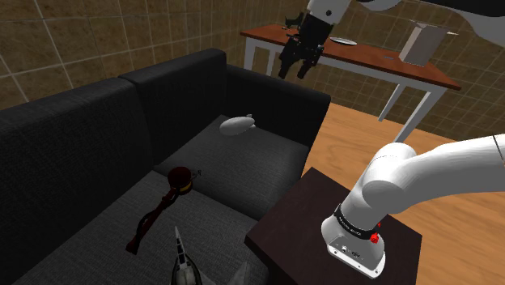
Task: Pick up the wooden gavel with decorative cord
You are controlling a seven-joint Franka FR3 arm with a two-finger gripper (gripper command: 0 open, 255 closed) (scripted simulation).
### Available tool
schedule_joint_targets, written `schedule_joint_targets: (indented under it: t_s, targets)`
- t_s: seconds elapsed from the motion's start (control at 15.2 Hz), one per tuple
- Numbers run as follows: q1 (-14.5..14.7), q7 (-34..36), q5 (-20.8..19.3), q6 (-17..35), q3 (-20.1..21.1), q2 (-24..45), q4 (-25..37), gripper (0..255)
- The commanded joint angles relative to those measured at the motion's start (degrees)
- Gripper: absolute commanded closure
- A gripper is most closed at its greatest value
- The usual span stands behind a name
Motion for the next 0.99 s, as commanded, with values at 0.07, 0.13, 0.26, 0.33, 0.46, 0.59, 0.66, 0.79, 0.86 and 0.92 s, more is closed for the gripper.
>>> schedule_joint_targets:
  t_s: [0.07,0.13,0.26,0.33,0.46,0.59,0.66,0.79,0.86,0.92]
  targets:
    - [-0.1,2.2,0.4,1.2,1.5,-0.4,-1.6,0]
    - [-0.2,4.5,0.8,2.5,3.0,-0.7,-3.0,0]
    - [-0.4,8.9,1.7,4.9,6.1,-1.0,-5.6,0]
    - [-0.5,11.2,2.2,6.2,7.7,-1.0,-6.8,0]
    - [-0.6,15.7,3.1,8.7,10.9,-0.5,-8.7,0]
    - [-0.8,20.3,4.0,11.3,14.1,0.5,-10.2,0]
    - [-0.9,22.6,4.5,12.6,15.8,1.2,-10.8,0]
    - [-1.2,27.3,5.2,15.2,19.2,2.9,-11.7,0]
    - [-1.4,29.7,5.5,16.5,20.9,4.0,-12.0,0]
    - [-1.7,32.1,5.7,17.8,22.7,5.2,-12.1,0]
